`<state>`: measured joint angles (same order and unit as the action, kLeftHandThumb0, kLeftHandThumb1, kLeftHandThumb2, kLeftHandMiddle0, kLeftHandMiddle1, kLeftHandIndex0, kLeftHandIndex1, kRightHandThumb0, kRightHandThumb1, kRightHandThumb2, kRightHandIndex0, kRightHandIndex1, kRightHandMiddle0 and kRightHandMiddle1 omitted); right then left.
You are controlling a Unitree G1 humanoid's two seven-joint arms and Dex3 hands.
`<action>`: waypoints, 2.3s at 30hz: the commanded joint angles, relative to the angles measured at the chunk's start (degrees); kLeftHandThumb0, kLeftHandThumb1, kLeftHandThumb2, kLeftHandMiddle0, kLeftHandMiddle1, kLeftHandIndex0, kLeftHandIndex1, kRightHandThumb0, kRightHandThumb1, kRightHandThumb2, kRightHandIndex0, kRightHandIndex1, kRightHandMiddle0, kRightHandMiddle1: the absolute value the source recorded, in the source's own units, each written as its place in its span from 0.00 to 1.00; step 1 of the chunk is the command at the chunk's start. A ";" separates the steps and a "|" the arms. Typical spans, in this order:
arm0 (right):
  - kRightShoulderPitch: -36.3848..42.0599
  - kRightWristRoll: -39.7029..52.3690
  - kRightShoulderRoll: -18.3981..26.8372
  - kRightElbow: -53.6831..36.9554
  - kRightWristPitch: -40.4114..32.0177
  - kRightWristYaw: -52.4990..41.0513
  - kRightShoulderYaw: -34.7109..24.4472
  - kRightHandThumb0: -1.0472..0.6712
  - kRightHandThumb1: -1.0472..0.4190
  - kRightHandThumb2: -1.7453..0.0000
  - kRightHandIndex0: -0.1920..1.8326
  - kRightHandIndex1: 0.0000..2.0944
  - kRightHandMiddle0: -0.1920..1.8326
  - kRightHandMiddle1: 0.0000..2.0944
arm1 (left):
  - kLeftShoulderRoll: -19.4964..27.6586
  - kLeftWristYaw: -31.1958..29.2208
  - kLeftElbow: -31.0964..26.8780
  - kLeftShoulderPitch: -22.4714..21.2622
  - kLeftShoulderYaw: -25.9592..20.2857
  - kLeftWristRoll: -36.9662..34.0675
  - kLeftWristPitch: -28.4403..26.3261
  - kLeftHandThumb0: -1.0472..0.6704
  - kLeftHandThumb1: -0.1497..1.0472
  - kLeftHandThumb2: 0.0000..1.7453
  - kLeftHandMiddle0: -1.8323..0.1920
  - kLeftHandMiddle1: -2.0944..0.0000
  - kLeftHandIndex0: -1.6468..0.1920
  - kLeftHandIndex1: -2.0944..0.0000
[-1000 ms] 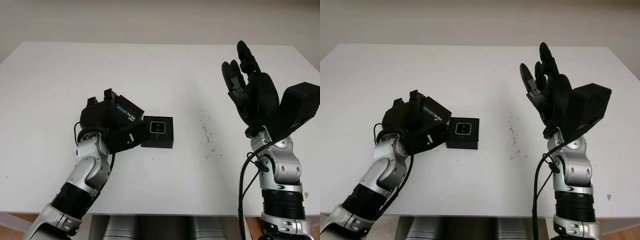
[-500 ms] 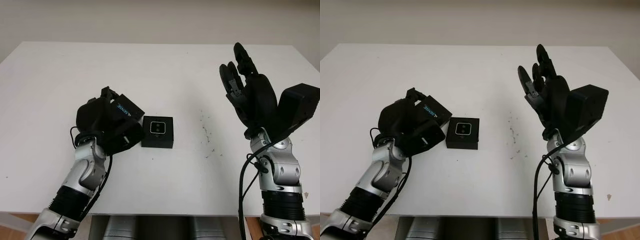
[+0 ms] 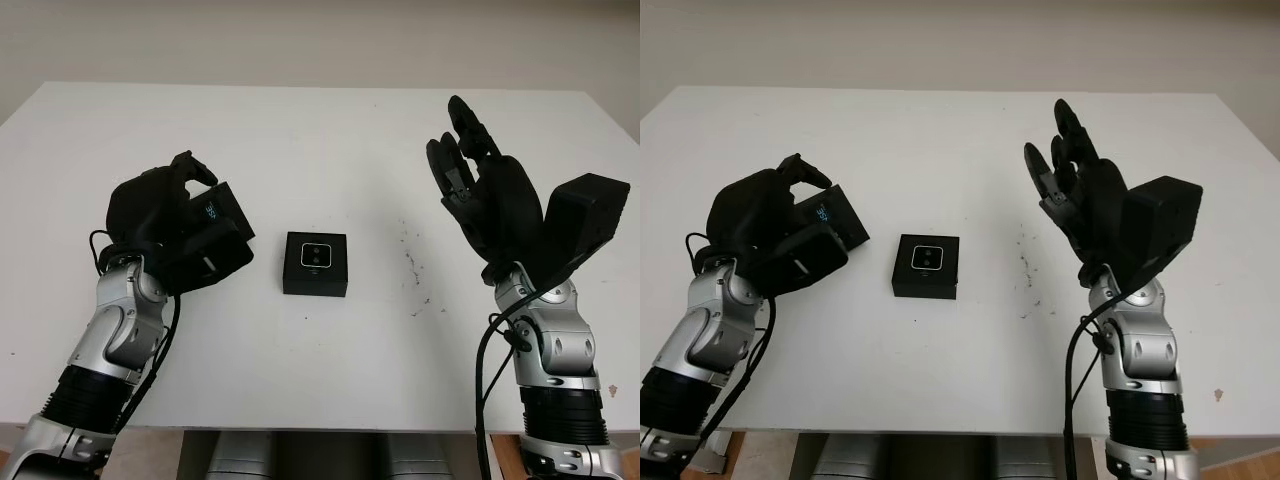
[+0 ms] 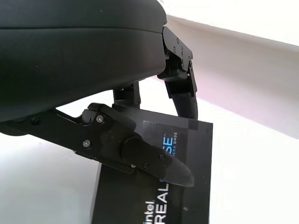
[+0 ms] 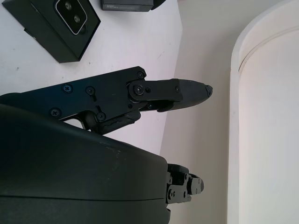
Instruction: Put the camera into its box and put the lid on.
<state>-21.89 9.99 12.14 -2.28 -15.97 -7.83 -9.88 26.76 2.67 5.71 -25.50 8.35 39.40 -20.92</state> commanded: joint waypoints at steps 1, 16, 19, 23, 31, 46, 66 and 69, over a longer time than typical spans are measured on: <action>0.18 0.15 0.45 -0.35 0.03 -0.17 -0.24 0.27 0.00 0.83 0.06 0.02 0.10 0.04 | 0.21 -0.94 -0.36 -1.29 -1.16 -1.36 0.56 0.54 0.93 0.03 0.68 0.40 0.67 0.46; 0.86 -1.08 0.92 -1.51 -1.07 0.07 0.19 0.27 0.00 0.82 0.06 0.03 0.10 0.04 | -0.46 -14.54 2.88 -4.93 -9.34 -22.90 -2.83 0.49 0.92 0.03 0.68 0.33 0.68 0.42; 1.06 -1.02 0.93 -1.79 -1.05 -0.09 0.08 0.28 0.00 0.82 0.06 0.03 0.10 0.04 | -0.10 -14.79 3.81 -5.36 -8.92 -22.94 -3.02 0.49 0.92 0.03 0.69 0.33 0.68 0.42; 1.16 -0.43 0.91 -2.09 -1.49 -0.25 -0.27 0.28 0.00 0.82 0.06 0.03 0.10 0.04 | -0.46 -15.96 5.14 -6.13 -9.51 -24.91 -3.87 0.49 0.92 0.03 0.67 0.31 0.68 0.42; 1.25 -0.41 1.14 -2.81 -1.78 -0.35 -0.46 0.28 0.00 0.82 0.06 0.02 0.10 0.04 | 6.37 -14.73 5.18 -4.86 7.24 -3.85 0.02 0.35 0.99 0.04 0.86 0.93 0.84 0.89; 1.71 0.97 1.81 -5.93 -2.51 -0.74 -1.31 0.27 0.00 0.83 0.06 0.03 0.12 0.07 | 5.61 -12.61 6.85 0.35 20.79 18.21 3.58 0.19 1.00 0.15 1.00 1.00 1.00 1.00; 1.61 1.01 1.38 -5.34 -2.39 -0.45 -0.63 0.27 0.00 0.82 0.06 0.02 0.00 0.25 | 4.53 -8.92 -10.62 5.25 -4.71 -7.75 10.98 0.11 1.00 0.20 0.93 0.98 0.96 0.99; 1.65 0.67 1.54 -5.33 -2.32 -0.33 -0.39 0.27 0.00 0.82 0.06 0.03 0.00 0.27 | 5.59 -9.28 -10.33 4.90 -5.76 -7.71 11.19 0.09 1.00 0.19 0.97 0.99 0.99 0.99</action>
<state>-19.95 10.89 13.56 -7.44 -18.63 -8.23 -10.37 31.52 -6.28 -4.19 -20.13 3.44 31.76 -9.86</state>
